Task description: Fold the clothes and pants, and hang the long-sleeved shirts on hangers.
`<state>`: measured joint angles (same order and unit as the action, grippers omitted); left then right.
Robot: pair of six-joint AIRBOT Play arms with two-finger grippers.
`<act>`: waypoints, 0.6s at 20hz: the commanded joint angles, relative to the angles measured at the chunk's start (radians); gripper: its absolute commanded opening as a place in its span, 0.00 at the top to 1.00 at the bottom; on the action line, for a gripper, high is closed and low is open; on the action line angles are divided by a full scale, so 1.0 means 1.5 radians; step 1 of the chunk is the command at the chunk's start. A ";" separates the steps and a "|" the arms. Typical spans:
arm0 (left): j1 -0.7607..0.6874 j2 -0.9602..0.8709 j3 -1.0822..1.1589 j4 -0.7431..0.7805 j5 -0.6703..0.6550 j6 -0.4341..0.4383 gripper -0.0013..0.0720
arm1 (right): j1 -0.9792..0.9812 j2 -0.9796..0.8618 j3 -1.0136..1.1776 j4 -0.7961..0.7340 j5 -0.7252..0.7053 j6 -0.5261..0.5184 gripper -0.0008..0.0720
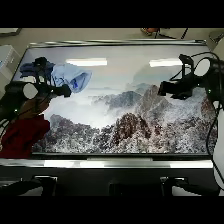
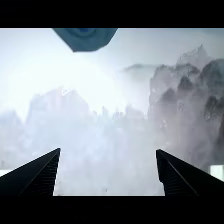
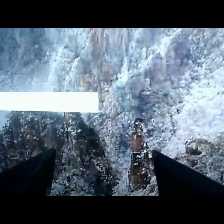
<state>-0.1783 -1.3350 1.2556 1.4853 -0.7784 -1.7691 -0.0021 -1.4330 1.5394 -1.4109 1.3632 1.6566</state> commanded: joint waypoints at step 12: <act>0.186 -0.544 0.455 -0.474 0.029 -0.039 0.01 | 0.001 -0.001 0.000 -0.028 -0.079 -0.018 0.04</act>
<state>0.1020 -2.0586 1.8935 0.9470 -0.7914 -1.9026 -0.0021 -1.4345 1.5394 -1.4586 1.2537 1.6306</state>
